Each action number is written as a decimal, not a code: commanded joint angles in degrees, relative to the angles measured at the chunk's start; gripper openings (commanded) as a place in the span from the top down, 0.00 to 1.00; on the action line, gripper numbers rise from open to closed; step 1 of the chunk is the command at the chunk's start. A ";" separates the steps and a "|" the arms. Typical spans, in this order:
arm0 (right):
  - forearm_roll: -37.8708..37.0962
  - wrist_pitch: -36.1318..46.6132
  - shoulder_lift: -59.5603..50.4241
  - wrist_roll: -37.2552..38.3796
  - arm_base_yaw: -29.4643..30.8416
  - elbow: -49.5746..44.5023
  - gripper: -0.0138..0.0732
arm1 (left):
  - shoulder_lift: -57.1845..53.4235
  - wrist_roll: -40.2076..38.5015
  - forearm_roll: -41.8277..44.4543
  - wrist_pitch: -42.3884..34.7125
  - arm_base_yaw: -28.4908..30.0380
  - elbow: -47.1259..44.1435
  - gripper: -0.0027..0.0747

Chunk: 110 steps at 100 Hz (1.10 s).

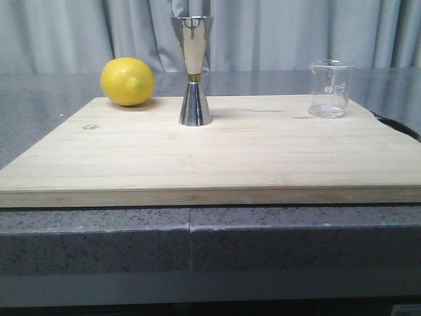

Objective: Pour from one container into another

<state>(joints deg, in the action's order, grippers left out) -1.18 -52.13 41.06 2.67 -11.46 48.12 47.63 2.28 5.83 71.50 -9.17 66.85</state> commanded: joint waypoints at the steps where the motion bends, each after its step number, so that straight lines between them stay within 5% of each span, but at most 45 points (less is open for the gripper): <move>1: -0.74 3.59 -0.31 -0.23 -0.16 1.99 0.92 | -0.02 -0.67 -0.10 -3.70 0.18 1.35 0.99; 59: -0.74 3.59 -0.31 -0.23 -0.16 1.99 0.92 | -4.99 -0.67 -0.51 -8.67 0.89 -4.65 0.99; 110: -0.74 3.59 -0.31 -0.23 -0.16 1.99 0.92 | -40.59 -0.67 -1.24 -57.20 7.48 -52.08 0.99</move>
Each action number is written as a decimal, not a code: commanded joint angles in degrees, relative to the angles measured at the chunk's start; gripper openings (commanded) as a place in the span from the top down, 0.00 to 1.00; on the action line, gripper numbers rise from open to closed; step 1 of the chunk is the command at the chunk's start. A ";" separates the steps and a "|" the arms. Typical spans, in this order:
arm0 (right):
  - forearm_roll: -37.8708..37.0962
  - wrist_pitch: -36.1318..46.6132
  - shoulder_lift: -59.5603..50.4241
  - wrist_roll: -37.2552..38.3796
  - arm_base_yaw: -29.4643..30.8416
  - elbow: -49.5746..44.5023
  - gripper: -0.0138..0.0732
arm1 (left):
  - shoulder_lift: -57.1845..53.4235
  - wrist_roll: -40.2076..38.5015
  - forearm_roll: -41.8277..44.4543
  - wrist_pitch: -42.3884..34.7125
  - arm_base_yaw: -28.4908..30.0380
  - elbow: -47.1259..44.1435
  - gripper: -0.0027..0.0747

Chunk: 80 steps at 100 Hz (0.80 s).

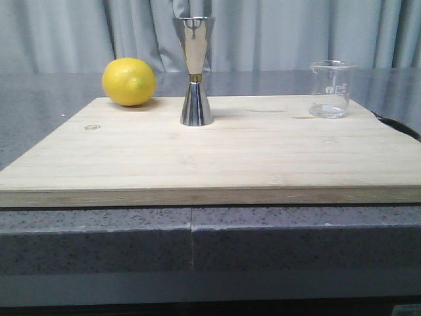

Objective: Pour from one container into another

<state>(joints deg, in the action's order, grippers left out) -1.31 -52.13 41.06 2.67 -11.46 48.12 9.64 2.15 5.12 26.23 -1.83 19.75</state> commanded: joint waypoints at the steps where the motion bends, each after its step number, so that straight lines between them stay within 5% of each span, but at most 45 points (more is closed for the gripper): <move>1: -0.61 3.59 -0.31 -0.23 -0.16 1.99 0.92 | -2.84 -0.54 -0.53 -13.21 0.14 -5.54 0.99; 27: -0.61 3.59 -0.31 -0.23 -0.16 1.99 0.92 | -8.83 -0.54 -1.74 -33.73 0.14 -21.24 0.99; 80: -0.61 3.45 -0.19 -0.23 -0.16 1.99 0.92 | -11.32 -0.44 -5.81 -29.50 1.92 -21.27 0.99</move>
